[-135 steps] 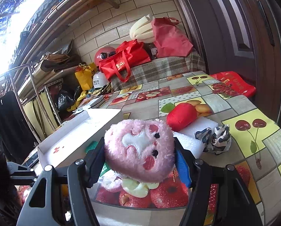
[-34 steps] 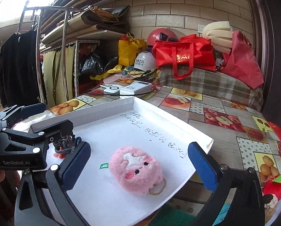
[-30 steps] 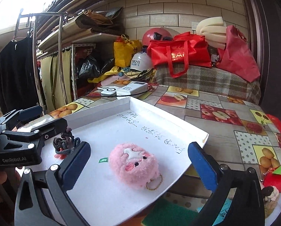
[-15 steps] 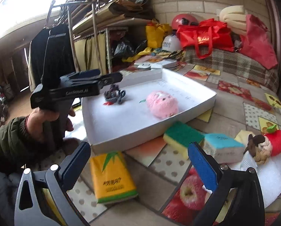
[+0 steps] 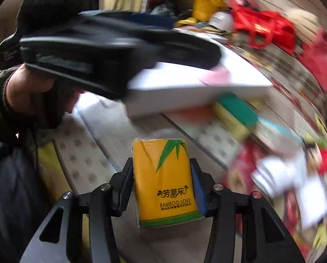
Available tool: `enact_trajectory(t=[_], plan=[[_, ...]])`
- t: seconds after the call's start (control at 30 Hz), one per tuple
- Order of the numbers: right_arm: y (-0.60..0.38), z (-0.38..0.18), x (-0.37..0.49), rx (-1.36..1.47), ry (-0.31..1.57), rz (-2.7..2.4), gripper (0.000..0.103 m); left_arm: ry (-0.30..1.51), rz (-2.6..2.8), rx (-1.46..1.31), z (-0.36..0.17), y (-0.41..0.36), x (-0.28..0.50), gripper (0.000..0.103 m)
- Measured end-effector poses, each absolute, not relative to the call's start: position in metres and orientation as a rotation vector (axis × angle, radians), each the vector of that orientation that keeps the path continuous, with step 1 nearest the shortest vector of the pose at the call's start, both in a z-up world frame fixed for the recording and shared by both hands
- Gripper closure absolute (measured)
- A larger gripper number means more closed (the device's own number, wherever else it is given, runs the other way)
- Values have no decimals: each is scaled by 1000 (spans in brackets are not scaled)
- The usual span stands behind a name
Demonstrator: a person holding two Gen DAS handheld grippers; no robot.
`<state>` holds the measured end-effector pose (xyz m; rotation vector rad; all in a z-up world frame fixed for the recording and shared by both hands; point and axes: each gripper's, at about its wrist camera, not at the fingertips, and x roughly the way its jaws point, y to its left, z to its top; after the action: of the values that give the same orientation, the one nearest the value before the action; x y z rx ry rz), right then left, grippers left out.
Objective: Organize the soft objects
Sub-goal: 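Grasp the yellow tissue pack with the right tool and lift it, then grasp the white face mask with the left tool and lift it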
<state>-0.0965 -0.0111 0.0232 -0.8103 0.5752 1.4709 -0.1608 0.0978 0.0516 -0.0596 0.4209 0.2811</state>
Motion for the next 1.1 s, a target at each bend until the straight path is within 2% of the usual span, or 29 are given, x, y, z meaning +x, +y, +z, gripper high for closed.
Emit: enact_trajectory(t=[0.33, 0.6, 0.67, 0.87, 0.9, 0.97, 1.0, 1.03, 1.1], plan=[[-100, 35, 64, -241, 792, 1134, 54, 577, 111, -215, 55, 71, -64, 1], [-122, 38, 71, -125, 798, 1149, 54, 635, -20, -194, 41, 36, -63, 2], [-126, 38, 73, -111, 809, 1147, 54, 686, -13, -159, 37, 28, -57, 7], [-133, 38, 71, -100, 808, 1140, 54, 799, 16, -200, 20, 33, -22, 8], [-134, 38, 71, -95, 809, 1140, 54, 812, 23, -194, 18, 33, -15, 13], [-136, 38, 70, -88, 812, 1138, 54, 833, 24, -196, 14, 33, -3, 33], [-136, 37, 70, -88, 812, 1138, 54, 843, 30, -200, 12, 34, 1, 52], [-136, 38, 70, -86, 812, 1136, 54, 844, 41, -189, 10, 35, 4, 62], [-138, 37, 70, -80, 811, 1133, 54, 837, 36, -164, 9, 33, 3, 63]])
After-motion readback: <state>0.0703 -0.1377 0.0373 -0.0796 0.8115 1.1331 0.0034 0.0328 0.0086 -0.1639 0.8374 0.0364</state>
